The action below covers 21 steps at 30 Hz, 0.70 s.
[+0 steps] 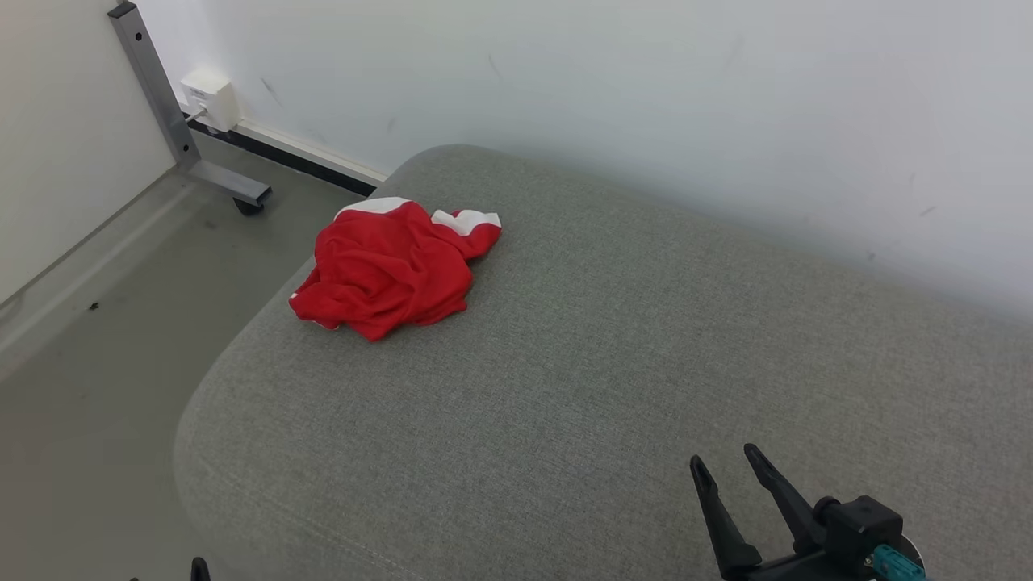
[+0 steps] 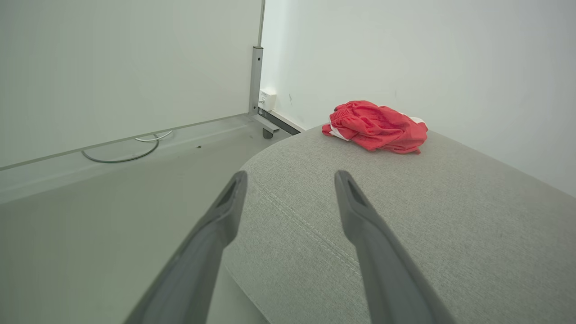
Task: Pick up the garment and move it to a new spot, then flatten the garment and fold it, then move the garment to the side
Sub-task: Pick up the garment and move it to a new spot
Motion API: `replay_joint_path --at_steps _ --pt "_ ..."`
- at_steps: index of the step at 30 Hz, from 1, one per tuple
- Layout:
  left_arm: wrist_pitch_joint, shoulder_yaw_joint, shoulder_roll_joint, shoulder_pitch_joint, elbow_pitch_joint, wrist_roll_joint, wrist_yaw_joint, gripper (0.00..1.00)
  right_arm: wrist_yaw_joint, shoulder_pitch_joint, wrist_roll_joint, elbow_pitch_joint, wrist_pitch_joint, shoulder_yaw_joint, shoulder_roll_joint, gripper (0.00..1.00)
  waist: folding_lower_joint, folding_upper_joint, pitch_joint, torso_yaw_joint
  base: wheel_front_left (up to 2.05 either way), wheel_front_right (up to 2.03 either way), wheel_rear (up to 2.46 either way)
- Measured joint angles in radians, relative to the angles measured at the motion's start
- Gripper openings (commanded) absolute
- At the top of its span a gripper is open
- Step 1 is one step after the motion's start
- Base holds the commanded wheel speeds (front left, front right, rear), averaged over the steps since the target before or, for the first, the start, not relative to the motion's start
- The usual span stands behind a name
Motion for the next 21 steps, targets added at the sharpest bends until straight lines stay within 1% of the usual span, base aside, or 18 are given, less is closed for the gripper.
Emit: replay_joint_path --at_steps 5,8,10,11,13,15,18,19,21 --pt "0.000 -0.006 0.000 -0.002 0.011 -0.009 -0.001 1.00 0.000 0.004 0.011 0.012 -0.010 -0.004 -0.002 1.00 0.0000 0.0000 -0.002 -0.002 0.00 0.00 0.00" --pt "0.000 -0.018 0.000 -0.029 0.063 -0.074 -0.012 1.00 0.000 0.015 0.012 0.011 -0.013 -0.019 -0.004 1.00 -0.0001 0.0000 0.000 -0.004 0.00 0.00 0.00" --pt "0.000 -0.012 0.000 -0.078 0.105 -0.115 -0.016 1.00 0.000 0.024 0.011 0.001 -0.012 -0.030 -0.007 1.00 -0.0001 0.0000 0.008 -0.004 0.00 0.00 0.00" --pt "0.000 -0.012 0.000 -0.078 0.105 -0.115 -0.016 1.00 0.000 0.024 0.011 0.001 -0.012 -0.030 -0.007 1.00 -0.0001 0.0000 0.008 -0.004 0.00 0.00 0.00" --pt "0.016 -0.015 0.005 -0.153 0.147 -0.144 -0.024 1.00 0.000 0.028 0.003 -0.013 -0.007 -0.047 -0.010 1.00 0.0000 0.0000 0.020 -0.005 0.00 0.00 0.00" --pt "0.074 -0.025 0.027 -0.234 0.188 -0.181 -0.031 1.00 0.000 0.040 -0.007 -0.034 -0.001 -0.070 -0.010 1.00 0.0000 0.0000 0.033 -0.007 0.00 0.00 0.00" --pt "0.154 -0.014 0.099 -0.328 0.230 -0.194 -0.031 1.00 0.000 0.037 -0.031 -0.085 0.034 -0.067 -0.013 1.00 0.0000 0.0000 0.053 -0.018 0.00 0.00 0.00" --pt "0.178 -0.003 0.117 -0.358 0.240 -0.202 -0.029 1.00 0.000 0.022 -0.038 -0.107 0.046 -0.065 -0.017 1.00 -0.0001 0.0000 0.060 -0.024 0.00 0.00 0.00" --pt "0.233 0.028 0.138 -0.429 0.260 -0.246 -0.010 1.00 0.000 -0.013 -0.049 -0.151 0.071 -0.052 -0.028 1.00 0.0000 0.0000 0.077 -0.040 0.00 0.00 0.00"
